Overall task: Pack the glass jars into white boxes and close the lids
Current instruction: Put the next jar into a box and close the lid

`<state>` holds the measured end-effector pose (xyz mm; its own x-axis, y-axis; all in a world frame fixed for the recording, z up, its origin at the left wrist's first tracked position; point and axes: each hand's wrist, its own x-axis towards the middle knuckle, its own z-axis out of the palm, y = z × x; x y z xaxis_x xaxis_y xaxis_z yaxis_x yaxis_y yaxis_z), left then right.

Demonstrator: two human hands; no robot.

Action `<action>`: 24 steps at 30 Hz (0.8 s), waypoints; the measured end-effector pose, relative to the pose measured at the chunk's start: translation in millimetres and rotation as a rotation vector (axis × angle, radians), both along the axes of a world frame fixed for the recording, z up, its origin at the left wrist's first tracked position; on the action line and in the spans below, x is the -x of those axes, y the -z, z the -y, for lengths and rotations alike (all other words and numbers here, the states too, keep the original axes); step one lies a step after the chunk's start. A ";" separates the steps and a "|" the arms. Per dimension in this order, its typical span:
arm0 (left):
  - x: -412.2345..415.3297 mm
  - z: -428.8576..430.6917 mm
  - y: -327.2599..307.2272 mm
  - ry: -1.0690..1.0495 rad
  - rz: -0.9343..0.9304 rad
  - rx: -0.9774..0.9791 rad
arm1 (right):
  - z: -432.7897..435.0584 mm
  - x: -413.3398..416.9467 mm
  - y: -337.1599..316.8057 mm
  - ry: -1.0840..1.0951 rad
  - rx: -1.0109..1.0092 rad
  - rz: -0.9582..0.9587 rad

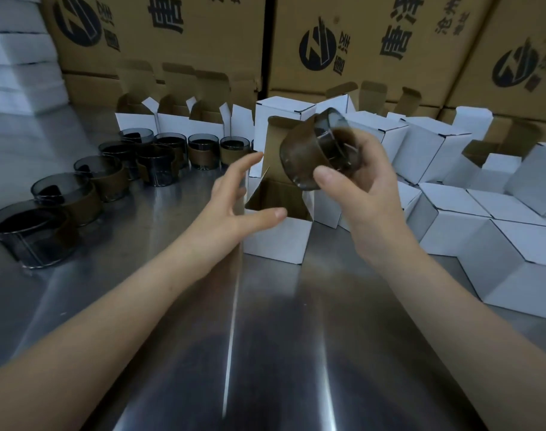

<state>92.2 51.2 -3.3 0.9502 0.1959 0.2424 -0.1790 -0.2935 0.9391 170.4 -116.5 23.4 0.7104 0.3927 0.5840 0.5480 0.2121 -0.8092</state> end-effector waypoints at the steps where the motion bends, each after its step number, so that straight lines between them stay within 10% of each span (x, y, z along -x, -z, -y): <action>1: -1.7 -3.2 2.2 0.037 -0.019 -0.011 | -0.5 -0.5 -0.4 -0.021 0.033 0.002; 24: 0.4 0.7 -0.4 0.137 -0.014 -0.251 | 13.8 -6.2 -26.0 -0.057 0.345 0.105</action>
